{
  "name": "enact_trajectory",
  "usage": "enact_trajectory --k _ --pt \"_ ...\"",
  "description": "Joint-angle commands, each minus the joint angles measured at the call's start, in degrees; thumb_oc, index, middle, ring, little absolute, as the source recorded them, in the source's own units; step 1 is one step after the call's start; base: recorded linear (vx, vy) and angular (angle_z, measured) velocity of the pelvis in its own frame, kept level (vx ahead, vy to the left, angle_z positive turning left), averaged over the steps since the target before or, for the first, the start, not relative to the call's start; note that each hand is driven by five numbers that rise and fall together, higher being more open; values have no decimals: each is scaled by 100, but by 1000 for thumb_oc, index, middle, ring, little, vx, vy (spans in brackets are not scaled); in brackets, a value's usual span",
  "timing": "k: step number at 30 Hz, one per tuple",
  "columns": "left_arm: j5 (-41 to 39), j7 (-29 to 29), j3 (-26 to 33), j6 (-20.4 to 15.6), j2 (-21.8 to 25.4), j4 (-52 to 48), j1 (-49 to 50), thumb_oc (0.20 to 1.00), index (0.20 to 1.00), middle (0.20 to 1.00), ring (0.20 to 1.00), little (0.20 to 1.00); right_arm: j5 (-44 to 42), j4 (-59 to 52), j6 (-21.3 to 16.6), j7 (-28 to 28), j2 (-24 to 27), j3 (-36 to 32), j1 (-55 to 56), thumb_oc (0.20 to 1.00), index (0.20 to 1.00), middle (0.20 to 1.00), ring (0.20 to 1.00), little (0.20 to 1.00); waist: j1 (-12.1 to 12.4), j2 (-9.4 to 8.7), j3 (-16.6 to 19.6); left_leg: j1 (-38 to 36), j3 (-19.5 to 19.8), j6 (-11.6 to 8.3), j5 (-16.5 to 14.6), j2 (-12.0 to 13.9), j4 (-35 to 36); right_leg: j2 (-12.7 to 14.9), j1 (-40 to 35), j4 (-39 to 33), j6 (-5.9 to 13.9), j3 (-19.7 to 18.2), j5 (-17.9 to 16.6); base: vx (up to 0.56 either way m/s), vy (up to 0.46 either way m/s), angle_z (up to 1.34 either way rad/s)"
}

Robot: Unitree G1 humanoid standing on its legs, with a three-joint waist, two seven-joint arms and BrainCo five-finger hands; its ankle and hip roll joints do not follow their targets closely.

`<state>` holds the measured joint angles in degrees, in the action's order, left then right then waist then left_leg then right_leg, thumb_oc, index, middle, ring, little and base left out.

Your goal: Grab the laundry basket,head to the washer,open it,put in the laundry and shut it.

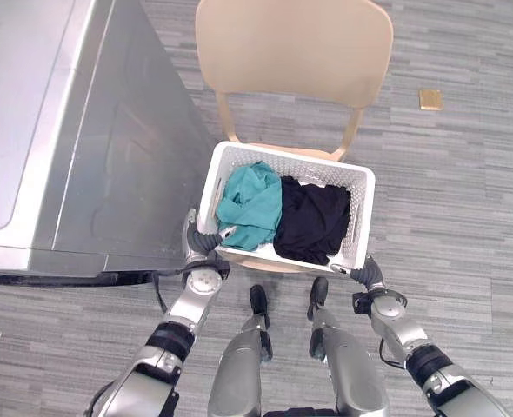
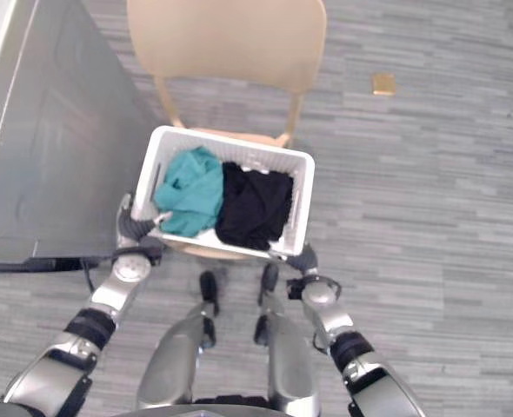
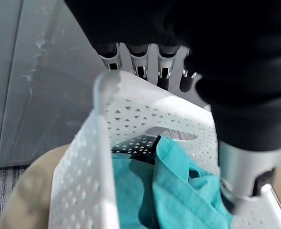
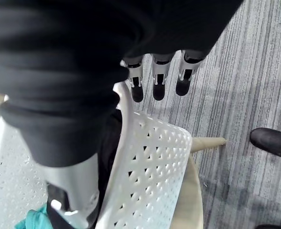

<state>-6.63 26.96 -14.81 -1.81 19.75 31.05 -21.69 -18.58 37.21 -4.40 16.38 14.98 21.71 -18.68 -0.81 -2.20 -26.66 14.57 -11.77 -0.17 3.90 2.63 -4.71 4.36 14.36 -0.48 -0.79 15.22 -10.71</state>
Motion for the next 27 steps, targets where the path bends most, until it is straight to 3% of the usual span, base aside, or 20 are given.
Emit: enact_trajectory --k 1,3,8,9,10,15,20,27 --pt "97 44 215 -339 48 -363 60 1000 1000 1000 1000 1000 340 -593 -183 -27 147 -253 135 1000 1000 1000 1000 1000 234 76 453 51 41 -304 -326 210 -126 355 -157 700 701 15 1263 25 -44 1" --pt "72 -40 301 -371 66 -508 200 1000 1000 1000 1000 1000 406 -655 -174 -59 242 -329 196 1000 1000 1000 1000 1000 246 75 482 -8 44 -308 -309 210 -71 344 -210 674 705 30 1269 34 -45 4" --pt "-147 -1045 653 -452 299 -1130 1333 1000 1000 1000 1000 1000 822 -978 -71 -484 772 -903 837 1000 1000 1000 1000 1000 291 91 779 -311 24 -276 -41 190 275 314 -505 498 704 168 1217 24 -43 4" --pt "-148 -1048 652 -448 299 -1132 1346 1000 1000 1000 1000 1000 823 -980 -68 -485 772 -899 850 1000 1000 1000 1000 1000 289 96 808 -385 77 -324 -158 192 300 298 -562 505 746 121 1328 59 -55 12" --pt "-349 -1402 702 -483 343 -1159 1688 1000 1000 1000 1000 1000 978 -1008 -42 -637 885 -1057 1068 1000 1000 1000 1000 1000 287 92 904 -427 20 -275 2 188 396 299 -624 439 720 209 1233 54 -46 11" --pt "-226 -2001 833 -307 330 -672 2564 1000 1000 1000 1000 1000 1520 -914 -57 -970 960 -1285 1698 1000 1000 1000 1000 1000 276 133 1202 -803 41 -275 29 192 574 249 -1011 337 743 312 1338 29 -52 15" --pt "132 -2165 881 -162 285 145 2919 1000 1000 1000 1000 1000 1653 -521 -81 -1073 780 -1288 1939 1000 1000 1000 1000 1000 305 150 1380 -976 81 -294 -22 209 538 186 -1255 301 710 325 1436 31 -46 6" --pt "93 -1992 757 -167 220 598 2678 1000 1000 1000 1000 1000 1405 -126 -106 -899 625 -1266 1903 1000 1000 1000 1000 1000 310 222 1195 -456 231 -386 -137 192 -119 242 -1204 233 605 512 1462 -91 -19 24"
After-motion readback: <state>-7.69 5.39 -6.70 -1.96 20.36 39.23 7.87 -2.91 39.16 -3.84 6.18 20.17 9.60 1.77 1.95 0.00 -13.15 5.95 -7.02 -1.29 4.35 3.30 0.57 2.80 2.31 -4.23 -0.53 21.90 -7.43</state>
